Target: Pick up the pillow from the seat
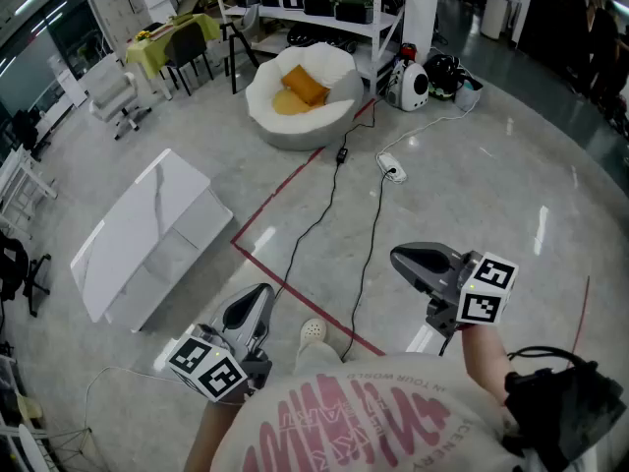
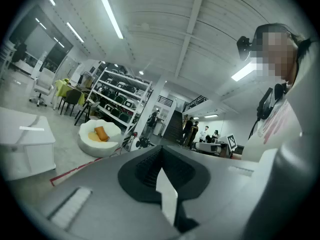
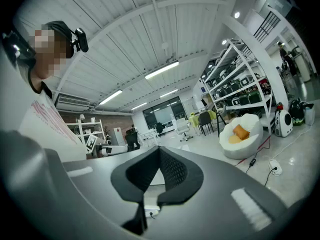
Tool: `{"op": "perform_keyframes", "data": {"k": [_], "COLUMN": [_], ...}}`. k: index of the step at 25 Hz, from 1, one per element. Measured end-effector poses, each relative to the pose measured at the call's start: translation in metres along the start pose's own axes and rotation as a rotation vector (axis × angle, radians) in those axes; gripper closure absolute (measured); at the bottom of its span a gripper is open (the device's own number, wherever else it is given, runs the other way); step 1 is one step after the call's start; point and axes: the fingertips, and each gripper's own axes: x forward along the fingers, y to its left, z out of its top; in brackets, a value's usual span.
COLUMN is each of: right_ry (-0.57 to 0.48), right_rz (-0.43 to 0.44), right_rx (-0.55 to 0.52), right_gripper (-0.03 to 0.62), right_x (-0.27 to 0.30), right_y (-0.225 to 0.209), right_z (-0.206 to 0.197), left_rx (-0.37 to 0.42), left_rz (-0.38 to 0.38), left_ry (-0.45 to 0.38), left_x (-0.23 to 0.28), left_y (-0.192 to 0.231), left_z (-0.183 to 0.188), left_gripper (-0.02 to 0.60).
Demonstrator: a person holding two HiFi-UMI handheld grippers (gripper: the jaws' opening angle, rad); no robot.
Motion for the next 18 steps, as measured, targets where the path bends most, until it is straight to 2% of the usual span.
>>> {"op": "perform_keyframes", "data": {"k": [5, 11, 14, 18], "right_ry": [0.003, 0.007, 0.01, -0.01], "right_rz": [0.003, -0.006, -0.019, -0.047], "right_rx": [-0.007, 0.005, 0.001, 0.016], "right_gripper": [0.589, 0.588, 0.588, 0.588], "right_x": [0.003, 0.021, 0.039, 0.071], "right_y": [-0.001, -0.021, -0.04, -0.073], "right_z": [0.001, 0.002, 0.01, 0.034], "left_rx": [0.009, -0.039, -0.039, 0.022], "left_rz": [0.015, 0.018, -0.019, -0.089], "left_ry": [-0.006, -0.086, -0.098, -0.099], "left_x": [-0.001, 0.014, 0.036, 0.07], "left_y": [0.009, 0.038, 0.06, 0.091], "left_z": [0.0, 0.013, 0.023, 0.048], "left_gripper": [0.566, 0.566, 0.569, 0.566]}}
